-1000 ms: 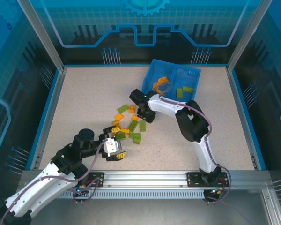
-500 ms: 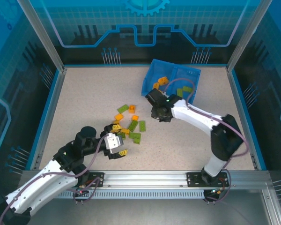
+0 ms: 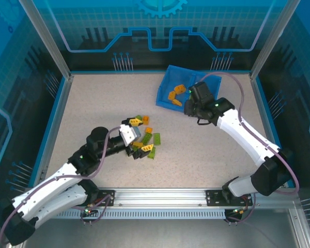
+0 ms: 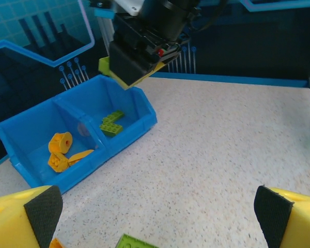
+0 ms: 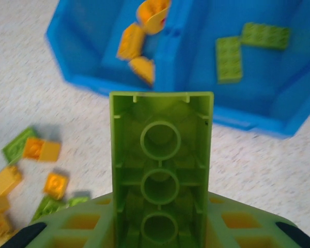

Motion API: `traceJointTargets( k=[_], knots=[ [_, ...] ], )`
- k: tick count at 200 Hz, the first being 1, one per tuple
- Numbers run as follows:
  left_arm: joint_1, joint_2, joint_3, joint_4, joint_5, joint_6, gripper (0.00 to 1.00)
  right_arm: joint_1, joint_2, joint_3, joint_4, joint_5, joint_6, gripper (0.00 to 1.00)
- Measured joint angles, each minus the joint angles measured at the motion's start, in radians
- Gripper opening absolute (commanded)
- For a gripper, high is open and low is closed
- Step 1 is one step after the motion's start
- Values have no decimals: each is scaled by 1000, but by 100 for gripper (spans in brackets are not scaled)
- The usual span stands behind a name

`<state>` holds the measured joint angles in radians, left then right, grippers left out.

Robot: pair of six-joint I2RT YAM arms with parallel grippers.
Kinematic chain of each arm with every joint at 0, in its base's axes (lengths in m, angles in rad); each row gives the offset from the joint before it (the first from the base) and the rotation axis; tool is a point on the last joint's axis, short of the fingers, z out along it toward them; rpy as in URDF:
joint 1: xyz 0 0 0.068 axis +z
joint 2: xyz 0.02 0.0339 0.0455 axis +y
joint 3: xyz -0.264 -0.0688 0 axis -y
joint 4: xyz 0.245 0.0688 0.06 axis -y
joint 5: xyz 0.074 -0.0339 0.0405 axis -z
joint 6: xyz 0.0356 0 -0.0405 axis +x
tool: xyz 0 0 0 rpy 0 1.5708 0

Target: Sort the legos into containers by color

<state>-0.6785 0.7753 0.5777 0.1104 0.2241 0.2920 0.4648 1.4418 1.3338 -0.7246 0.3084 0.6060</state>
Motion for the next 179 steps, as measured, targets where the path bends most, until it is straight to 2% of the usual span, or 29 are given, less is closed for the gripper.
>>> traceJointTargets(
  k=[40, 65, 92, 111, 144, 179],
  knots=[
    [-1, 115, 106, -3, -114, -159, 99, -154, 233, 141, 15, -55, -82, 39],
    [-1, 168, 193, -109, -222, -307, 99, -202, 407, 234, 24, -104, -106, 41],
    [-1, 212, 241, -226, -318, -411, 99, -230, 533, 303, 31, -150, -115, 46],
    [-1, 241, 241, -303, -377, -481, 99, -235, 572, 326, 29, -173, -117, 51],
    [0, 303, 254, -407, -466, -586, 99, -239, 580, 338, 27, -202, -117, 52],
    [28, 399, 324, -488, -503, -695, 99, -246, 563, 327, 28, -224, -117, 54]
  ],
)
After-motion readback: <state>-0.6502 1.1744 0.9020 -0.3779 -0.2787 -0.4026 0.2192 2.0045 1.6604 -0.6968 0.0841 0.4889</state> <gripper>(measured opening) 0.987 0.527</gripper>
